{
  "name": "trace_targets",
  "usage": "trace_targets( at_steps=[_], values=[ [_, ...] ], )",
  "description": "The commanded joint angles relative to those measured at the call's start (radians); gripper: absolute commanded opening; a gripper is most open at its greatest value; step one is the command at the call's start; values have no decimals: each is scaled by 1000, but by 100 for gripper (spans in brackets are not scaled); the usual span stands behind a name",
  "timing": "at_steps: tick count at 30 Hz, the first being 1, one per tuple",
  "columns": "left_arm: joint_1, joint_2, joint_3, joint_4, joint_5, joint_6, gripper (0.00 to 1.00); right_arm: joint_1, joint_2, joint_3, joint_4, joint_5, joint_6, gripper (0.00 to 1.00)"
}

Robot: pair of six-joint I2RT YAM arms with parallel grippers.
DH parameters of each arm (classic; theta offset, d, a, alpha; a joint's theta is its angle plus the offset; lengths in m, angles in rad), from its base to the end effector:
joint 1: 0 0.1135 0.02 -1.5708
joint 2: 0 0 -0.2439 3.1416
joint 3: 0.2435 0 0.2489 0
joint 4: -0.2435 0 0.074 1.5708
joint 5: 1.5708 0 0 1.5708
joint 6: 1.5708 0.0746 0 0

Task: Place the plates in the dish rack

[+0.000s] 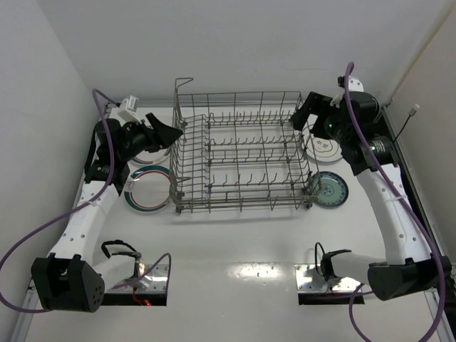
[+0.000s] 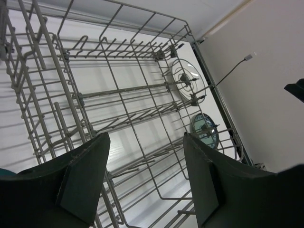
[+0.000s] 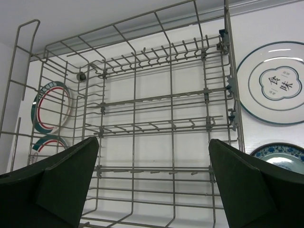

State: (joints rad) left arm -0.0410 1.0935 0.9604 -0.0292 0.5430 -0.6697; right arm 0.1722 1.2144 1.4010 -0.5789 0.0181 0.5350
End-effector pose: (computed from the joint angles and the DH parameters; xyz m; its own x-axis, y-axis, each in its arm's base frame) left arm 0.2896 -0.0505 0.3353 -0.4646 -0.5128 -0.7219 0.3267 0.6584 -0.6780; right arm 0.2943 0.0498 0.3890 -0.4030 0.4473 -0.7984 0.0588 0.8833 0.4652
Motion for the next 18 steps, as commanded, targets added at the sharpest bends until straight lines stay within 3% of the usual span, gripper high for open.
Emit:
trace_targets(
  at_steps=[1,5,9,14,18],
  values=[
    [-14,12,67,-4,-38,64,60,-2,2,-2,28,16,-29,99],
    [-14,31,97,-92,-132,177,60,-2,-12,-11,40,16,-56,99],
    [-14,54,55,-132,-274,303,60,-20,100,25,-11,9,-60,99],
    [-5,19,-101,-51,-370,303,60,-282,265,19,-36,-93,37,99],
    [4,-4,-132,-41,-370,291,60,-388,459,131,-56,-139,23,99]
  ],
)
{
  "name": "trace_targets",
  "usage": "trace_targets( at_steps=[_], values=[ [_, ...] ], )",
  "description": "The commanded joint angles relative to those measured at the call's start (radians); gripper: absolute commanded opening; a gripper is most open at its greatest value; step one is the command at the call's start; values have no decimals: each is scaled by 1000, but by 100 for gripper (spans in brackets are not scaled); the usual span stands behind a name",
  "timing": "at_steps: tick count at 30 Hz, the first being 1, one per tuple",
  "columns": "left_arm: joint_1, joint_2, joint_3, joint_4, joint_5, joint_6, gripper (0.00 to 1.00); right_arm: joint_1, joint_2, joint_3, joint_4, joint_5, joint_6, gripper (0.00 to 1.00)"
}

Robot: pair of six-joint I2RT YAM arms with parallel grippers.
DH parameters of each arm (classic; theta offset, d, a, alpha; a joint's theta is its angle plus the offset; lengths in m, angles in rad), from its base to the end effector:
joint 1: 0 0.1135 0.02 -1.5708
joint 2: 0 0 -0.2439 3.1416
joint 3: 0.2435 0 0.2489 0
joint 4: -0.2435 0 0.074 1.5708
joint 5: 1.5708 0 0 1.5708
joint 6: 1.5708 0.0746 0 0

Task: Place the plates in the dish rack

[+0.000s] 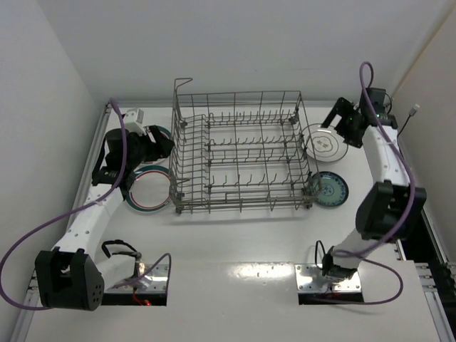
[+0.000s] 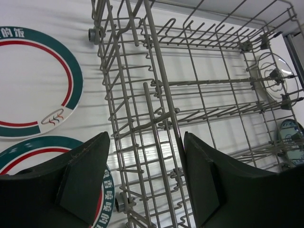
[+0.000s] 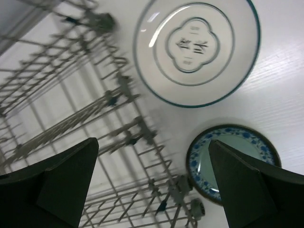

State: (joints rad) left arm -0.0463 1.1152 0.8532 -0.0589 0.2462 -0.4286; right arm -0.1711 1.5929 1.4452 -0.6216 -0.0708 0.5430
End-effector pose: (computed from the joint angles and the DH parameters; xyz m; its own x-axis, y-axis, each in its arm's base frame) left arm 0.2993 -0.0321 0.2818 -0.4013 -0.3849 -0.8312 0.1200 0.8775 -0.4643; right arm 0.3751 -0.0595 0.2779 -0.5250 0.6138 -0.5896 0.4567 0.7877 0.4133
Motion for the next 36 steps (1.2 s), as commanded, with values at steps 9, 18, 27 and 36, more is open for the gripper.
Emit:
trace_targets(
  at_steps=[9,18,27,36],
  values=[
    [10,-46,-6,-30,-128,39,60,-266,387,172,-4,-193,34,97],
    [10,-55,3,-48,-159,39,60,-323,581,214,-15,-331,40,90],
    [10,-55,3,-48,-168,39,60,-334,693,247,56,-460,72,67],
    [10,-55,3,-48,-168,39,60,-334,733,228,100,-501,81,17]
  ],
)
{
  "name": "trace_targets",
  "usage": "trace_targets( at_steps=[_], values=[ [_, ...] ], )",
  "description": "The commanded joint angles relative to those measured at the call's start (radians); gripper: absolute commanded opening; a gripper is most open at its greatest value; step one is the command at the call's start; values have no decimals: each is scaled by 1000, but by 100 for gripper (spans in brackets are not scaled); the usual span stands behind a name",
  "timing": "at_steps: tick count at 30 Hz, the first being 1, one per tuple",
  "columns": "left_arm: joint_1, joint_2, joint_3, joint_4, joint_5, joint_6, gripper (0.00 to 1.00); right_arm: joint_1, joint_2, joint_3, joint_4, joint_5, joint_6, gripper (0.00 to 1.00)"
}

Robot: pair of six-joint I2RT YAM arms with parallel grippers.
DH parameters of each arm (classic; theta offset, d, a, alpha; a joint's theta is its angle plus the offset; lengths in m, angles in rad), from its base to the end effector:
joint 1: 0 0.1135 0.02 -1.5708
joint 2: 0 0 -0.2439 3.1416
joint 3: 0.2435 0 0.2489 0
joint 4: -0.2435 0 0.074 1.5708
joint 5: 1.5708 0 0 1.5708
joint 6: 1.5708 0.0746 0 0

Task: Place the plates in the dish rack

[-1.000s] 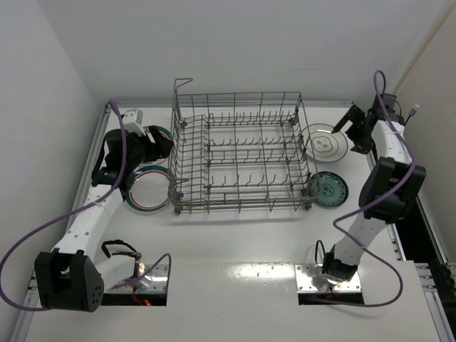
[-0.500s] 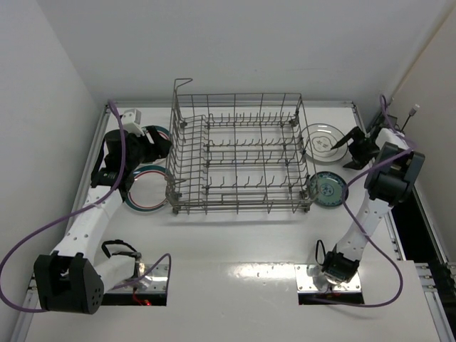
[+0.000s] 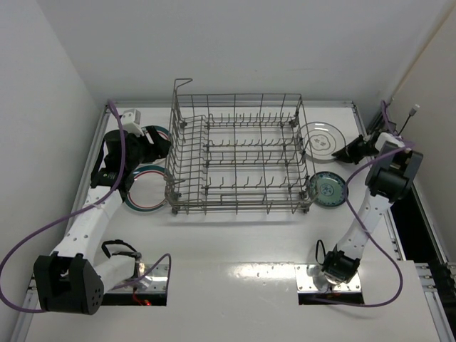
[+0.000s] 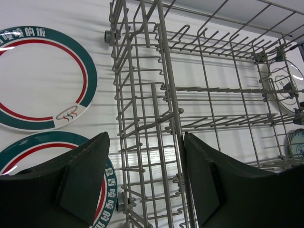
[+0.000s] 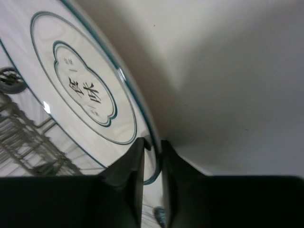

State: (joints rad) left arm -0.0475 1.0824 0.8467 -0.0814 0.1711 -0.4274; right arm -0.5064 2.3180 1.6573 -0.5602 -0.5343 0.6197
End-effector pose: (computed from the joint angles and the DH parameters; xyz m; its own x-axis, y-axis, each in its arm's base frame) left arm 0.2937 -0.0267 0.2848 -0.3698 -0.3913 -0.8427 0.0605 0.8949 -0.4422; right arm 0.4213 -0.1902 0.0617 -0.5150 0.8572 -0.0012 0.6927 0.4170 0.5885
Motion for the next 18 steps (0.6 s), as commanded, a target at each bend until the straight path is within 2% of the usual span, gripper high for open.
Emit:
trace_targets(
  at_steps=[1,3,11,18],
  values=[
    [11,-22,9,-26,-93,38,60,2,7,16,25,-38,5,9],
    [11,-22,9,-26,-93,38,60,2,7,25,16,-38,-4,0],
    [11,-13,9,-26,-93,47,60,11,-161,48,3,32,-5,0],
    [11,-13,9,-26,-102,47,60,61,-442,73,-18,336,5,0]
  ],
)
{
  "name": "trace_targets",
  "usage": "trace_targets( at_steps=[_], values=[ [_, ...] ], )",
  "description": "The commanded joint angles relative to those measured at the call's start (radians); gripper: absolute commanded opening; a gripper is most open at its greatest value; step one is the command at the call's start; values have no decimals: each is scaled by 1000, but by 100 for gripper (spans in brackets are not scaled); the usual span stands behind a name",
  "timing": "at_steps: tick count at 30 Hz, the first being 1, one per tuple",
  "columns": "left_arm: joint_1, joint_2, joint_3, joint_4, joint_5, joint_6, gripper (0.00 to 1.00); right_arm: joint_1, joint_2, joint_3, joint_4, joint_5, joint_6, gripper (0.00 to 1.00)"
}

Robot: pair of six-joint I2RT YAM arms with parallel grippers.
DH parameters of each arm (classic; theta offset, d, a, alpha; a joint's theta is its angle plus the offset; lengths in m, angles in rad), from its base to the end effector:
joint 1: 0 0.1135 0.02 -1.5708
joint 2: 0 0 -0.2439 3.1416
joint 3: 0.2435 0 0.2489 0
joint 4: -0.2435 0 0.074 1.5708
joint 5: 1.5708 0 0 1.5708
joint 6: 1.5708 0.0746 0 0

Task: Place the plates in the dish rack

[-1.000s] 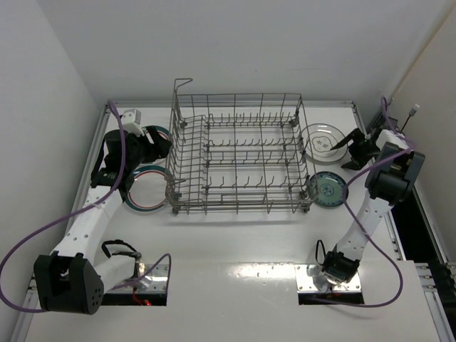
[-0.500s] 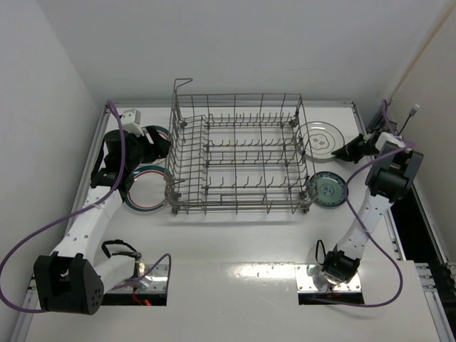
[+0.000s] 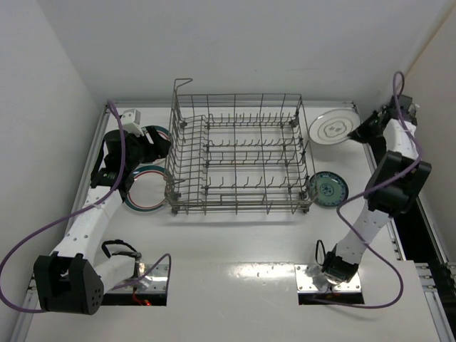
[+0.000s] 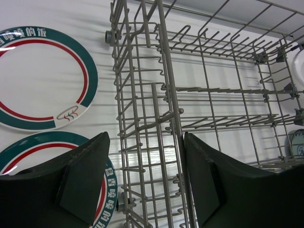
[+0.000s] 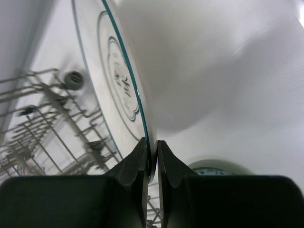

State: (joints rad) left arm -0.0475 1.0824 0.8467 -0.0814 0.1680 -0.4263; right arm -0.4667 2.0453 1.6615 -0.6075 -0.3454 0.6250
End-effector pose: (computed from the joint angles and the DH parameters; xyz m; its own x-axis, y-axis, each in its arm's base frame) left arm 0.2937 -0.0265 0.2848 -0.3686 -0.3906 -0.8436 0.0583 0.8959 -0.4404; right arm 0.4194 -0.1830 0.1750 -0.4552 0.8458 -0.2783 0.6463 0.5288 0.5501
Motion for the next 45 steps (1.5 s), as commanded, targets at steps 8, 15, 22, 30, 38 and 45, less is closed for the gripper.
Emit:
trace_targets(
  at_steps=[8,15,22,30,38,45],
  values=[
    [11,-4,9,-26,-99,46,60,128,-373,51,-9,328,-50,0],
    [11,14,9,-26,-90,46,60,270,-643,-172,31,419,-82,0],
    [11,33,9,-26,-90,46,60,505,-867,-402,22,586,-105,0],
    [11,33,9,-26,-99,46,60,579,-967,-563,-18,727,-137,0],
    [11,42,9,-35,-99,46,60,626,-901,-548,-26,780,-177,0],
    [11,33,18,-35,-99,55,60,750,-757,-548,-46,769,-166,0]
  ],
)
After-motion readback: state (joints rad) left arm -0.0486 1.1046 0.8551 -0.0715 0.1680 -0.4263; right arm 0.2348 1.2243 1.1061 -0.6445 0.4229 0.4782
